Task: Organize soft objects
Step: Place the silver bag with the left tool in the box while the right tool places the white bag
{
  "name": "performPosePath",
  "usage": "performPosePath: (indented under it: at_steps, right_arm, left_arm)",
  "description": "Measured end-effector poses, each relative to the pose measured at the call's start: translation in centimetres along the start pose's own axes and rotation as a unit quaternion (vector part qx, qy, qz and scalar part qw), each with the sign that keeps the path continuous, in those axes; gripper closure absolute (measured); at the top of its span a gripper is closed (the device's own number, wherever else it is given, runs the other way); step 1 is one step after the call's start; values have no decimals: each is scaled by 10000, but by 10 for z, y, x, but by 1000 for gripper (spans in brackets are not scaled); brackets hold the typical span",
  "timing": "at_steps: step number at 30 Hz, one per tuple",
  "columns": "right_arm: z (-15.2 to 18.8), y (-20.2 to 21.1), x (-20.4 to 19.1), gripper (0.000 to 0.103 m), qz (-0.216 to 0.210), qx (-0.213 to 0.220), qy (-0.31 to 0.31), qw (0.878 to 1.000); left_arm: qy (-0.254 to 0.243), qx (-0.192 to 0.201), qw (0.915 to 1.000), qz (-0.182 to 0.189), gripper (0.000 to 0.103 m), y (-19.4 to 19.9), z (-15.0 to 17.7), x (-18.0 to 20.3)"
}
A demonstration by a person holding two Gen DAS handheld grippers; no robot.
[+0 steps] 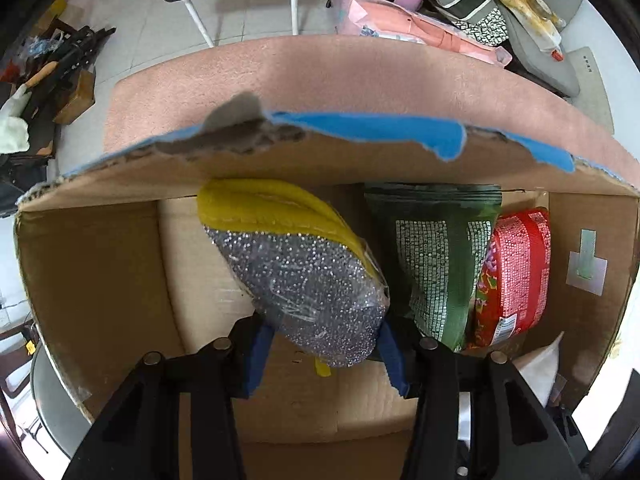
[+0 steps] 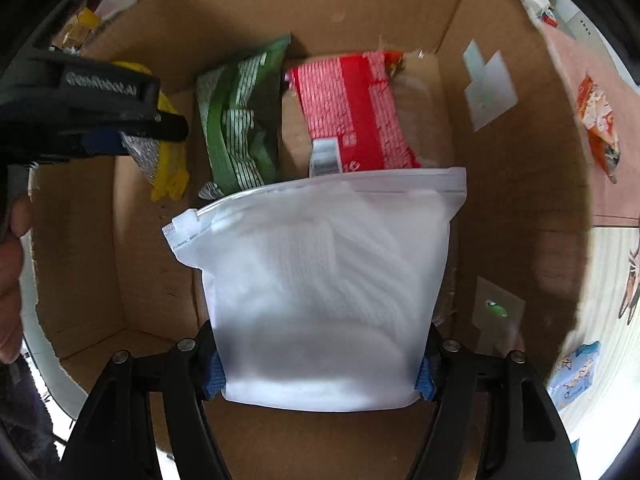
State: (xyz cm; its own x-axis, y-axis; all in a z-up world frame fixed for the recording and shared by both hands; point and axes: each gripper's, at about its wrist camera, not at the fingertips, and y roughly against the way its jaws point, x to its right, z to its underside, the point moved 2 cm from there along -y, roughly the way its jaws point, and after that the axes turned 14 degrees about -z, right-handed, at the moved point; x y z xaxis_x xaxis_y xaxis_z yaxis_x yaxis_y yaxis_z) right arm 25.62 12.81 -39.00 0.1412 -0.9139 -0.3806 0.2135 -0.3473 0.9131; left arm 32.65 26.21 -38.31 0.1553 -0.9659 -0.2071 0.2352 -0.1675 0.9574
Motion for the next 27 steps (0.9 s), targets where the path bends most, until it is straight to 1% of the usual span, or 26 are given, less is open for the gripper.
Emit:
performPosePath:
  at_steps: [1,2,3,4,5,6,7,8,9,10,12,15,16,17,19,23,24,27]
  right_arm:
    - [1,-2,0,26,-19,-26,-15,10000]
    - [3,-3,-1,22,-38,-25,-26,10000]
    - [3,-1,-2,19,-13,-19,-34,10000]
    - [4,3,-4,12,6,21,-22,10000]
    - [4,9,-7,10,-30,85,0,10000]
    - [5,17,-10,10,-78,159,9,9998]
    - [2,26,-15,7,-108,225,-4,9997]
    - [2,34,-18,1,-150,287,5,9995]
    - [3,44,-22,0,-186,391,53,9990]
    - [3,52,-25,0,-164,478,85,9987]
    - [4,66,-31,0,-55,630,144,9979]
    - [11,87,-32,0,97,763,293,9966]
    - [17,93,-33,0,108,794,333,9962]
    - [30,103,-27,0,108,825,373,9958]
    - [38,116,-25,0,137,891,422,9950]
    - [52,129,-21,0,73,988,466,9940]
    - [52,128,-22,0,34,1002,480,9938]
    - [68,144,-23,0,7,1119,556,9922]
  left_arm:
    - [23,-23,10000,20,56,0,-2,2]
    - [51,-53,10000,52,56,1,-1,1]
    - [80,-64,9999,99,54,5,1,-1]
    - [89,-20,9999,121,48,9,3,-2]
    - [95,96,9998,112,44,18,6,-5]
    - [92,178,9998,63,26,23,9,-8]
    - [96,256,9996,49,17,31,12,-11]
    - [118,337,9993,81,16,38,15,-13]
    - [147,408,9990,95,14,47,19,-16]
    - [154,464,9988,90,9,54,23,-19]
    - [208,654,9976,55,2,70,35,-25]
    - [240,877,9959,12,1,90,56,-31]
    - [277,965,9949,13,1,95,65,-33]
    - [313,1036,9941,18,1,100,73,-34]
    - [363,1174,9924,42,1,109,89,-37]
    - [473,1362,9895,79,1,122,124,-37]
    - [476,1435,9885,67,1,127,135,-38]
    - [482,1626,9855,-38,1,141,155,-36]
